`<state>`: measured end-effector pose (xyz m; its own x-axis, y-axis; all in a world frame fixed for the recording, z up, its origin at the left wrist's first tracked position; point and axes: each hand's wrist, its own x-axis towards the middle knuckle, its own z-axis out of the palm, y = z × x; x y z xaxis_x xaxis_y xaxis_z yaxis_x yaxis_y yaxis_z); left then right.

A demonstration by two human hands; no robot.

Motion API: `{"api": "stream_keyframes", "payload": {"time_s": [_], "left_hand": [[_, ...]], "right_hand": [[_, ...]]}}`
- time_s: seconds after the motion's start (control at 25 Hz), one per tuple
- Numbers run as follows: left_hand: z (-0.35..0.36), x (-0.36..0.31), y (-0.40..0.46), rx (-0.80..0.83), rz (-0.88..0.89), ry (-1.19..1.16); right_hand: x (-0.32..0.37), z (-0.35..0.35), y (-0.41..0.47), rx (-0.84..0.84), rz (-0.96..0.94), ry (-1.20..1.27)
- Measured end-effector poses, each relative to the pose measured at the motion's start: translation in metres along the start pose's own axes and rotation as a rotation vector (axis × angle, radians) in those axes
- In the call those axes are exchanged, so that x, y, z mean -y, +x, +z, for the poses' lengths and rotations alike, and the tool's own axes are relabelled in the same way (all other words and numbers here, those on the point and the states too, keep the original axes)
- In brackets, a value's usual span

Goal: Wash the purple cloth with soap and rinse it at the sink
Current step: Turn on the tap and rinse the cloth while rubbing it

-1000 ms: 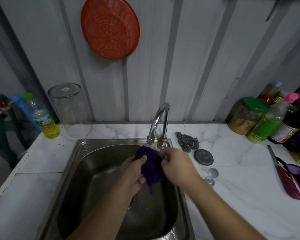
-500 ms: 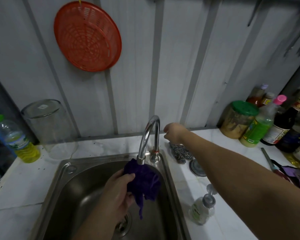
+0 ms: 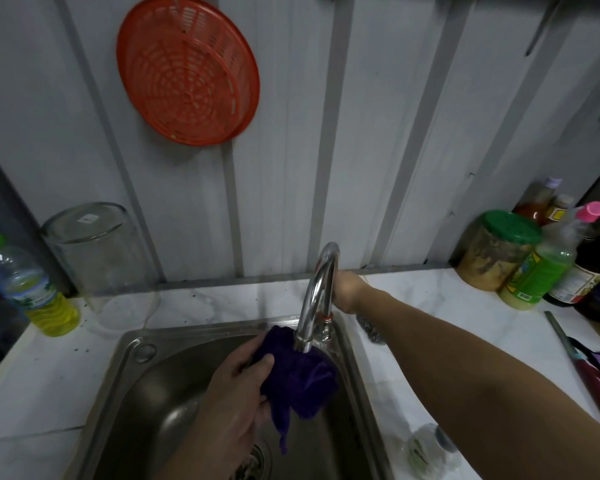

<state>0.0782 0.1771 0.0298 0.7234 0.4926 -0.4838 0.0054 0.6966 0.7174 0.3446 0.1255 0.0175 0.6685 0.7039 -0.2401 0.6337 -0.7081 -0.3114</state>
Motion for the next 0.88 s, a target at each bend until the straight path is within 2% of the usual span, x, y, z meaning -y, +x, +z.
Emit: {"api": "stream_keyframes", "payload": {"time_s": [0.44,0.64,0.88], "left_hand": [[0.002,-0.002,0.000,-0.073,-0.012,0.016],[-0.001,-0.002,-0.004,-0.050,-0.017,0.009],[-0.003,-0.002,-0.008,-0.056,-0.015,-0.005]], "right_hand": [[-0.004,0.007,0.002,-0.122,0.083,-0.019],[-0.029,0.024,0.008,-0.218,0.205,0.241],[-0.032,0.032,0.010,-0.262,0.295,0.345]]}}
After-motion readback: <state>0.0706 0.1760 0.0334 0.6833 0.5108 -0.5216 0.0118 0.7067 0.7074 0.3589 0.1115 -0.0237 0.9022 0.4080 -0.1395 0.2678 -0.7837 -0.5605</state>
